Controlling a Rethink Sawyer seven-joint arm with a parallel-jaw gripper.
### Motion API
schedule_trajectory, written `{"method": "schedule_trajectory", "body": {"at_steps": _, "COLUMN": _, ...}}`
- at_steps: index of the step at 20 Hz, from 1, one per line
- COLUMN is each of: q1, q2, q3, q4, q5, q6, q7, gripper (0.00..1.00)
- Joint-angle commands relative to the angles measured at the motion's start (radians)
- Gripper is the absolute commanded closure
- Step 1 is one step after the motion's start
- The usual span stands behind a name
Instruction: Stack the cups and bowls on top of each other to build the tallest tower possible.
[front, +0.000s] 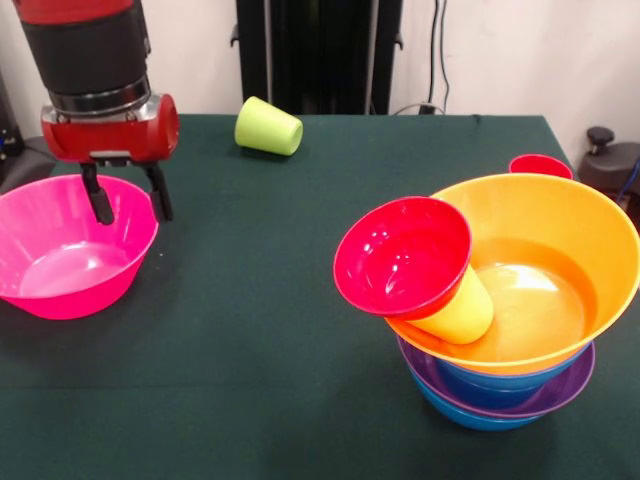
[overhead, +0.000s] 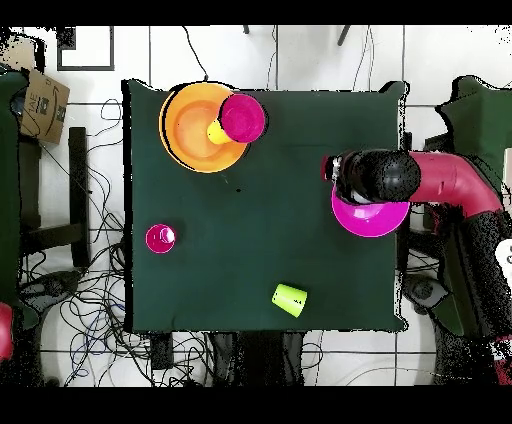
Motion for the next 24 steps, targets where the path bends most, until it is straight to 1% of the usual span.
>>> {"method": "schedule_trajectory", "body": {"at_steps": 1, "q1": 0.018, "q2": 0.123, "q3": -0.061, "q4": -0.008, "q5": -0.107, "q6": -0.08, "q7": -0.183, "gripper": 0.0}}
{"method": "schedule_trajectory", "body": {"at_steps": 7, "q1": 0.023, "q2": 0.176, "q3": -0.071, "q4": -0.023, "q5": -0.136, "q6": -0.119, "q7": -0.162, "gripper": 0.0}}
{"method": "schedule_trajectory", "body": {"at_steps": 10, "q1": 0.025, "q2": 0.18, "q3": -0.071, "q4": -0.028, "q5": -0.139, "q6": -0.121, "q7": -0.159, "gripper": 0.0}}
{"method": "schedule_trajectory", "body": {"at_steps": 16, "q1": 0.022, "q2": 0.159, "q3": -0.069, "q4": -0.028, "q5": -0.128, "q6": -0.105, "q7": -0.161, "gripper": 0.0}}
{"method": "schedule_trajectory", "body": {"at_steps": 20, "q1": 0.014, "q2": 0.137, "q3": -0.07, "q4": -0.007, "q5": -0.127, "q6": -0.106, "q7": -0.157, "gripper": 0.0}}
{"method": "schedule_trajectory", "body": {"at_steps": 24, "q1": 0.004, "q2": 0.09, "q3": -0.053, "q4": 0.007, "q5": -0.096, "q6": -0.063, "q7": -0.176, "gripper": 0.0}}
